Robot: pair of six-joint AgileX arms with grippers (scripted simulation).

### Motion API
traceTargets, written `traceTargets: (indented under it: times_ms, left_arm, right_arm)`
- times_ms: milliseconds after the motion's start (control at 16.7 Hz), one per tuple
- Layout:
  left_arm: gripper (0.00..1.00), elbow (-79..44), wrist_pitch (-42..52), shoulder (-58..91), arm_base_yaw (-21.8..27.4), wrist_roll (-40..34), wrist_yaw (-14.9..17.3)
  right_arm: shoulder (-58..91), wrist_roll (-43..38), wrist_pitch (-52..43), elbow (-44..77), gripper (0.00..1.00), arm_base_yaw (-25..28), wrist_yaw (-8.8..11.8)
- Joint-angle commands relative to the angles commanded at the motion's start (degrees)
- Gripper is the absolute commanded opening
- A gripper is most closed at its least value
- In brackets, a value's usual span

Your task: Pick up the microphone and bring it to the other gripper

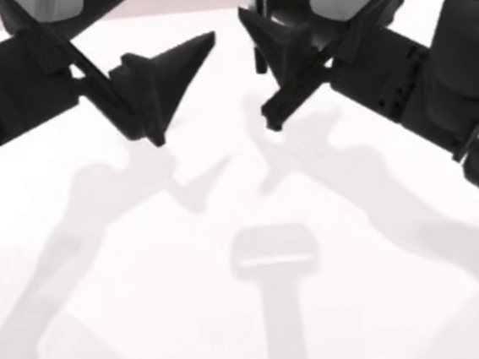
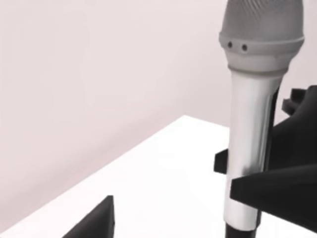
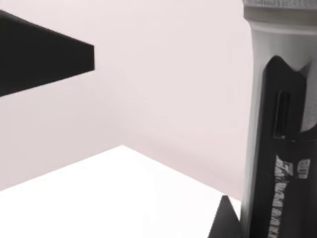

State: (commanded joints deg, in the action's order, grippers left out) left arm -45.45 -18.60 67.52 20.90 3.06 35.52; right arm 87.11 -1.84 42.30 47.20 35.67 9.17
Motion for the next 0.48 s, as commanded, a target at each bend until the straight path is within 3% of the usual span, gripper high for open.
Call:
traceTargets:
  times_ms: [300,480]
  left_arm:
    - [1.0,-0.62,-0.27,0.74,0.38,-0.05,-0.54]
    - [1.0,-5.11,-2.11,6.69,3.38,-0.2,-3.25]
  right_arm:
    - [0.0,0.0,0.0,0.0,0.0,0.0,0.0]
    - [0.0,0.0,0.0,0.0,0.0,0.0,0.0]
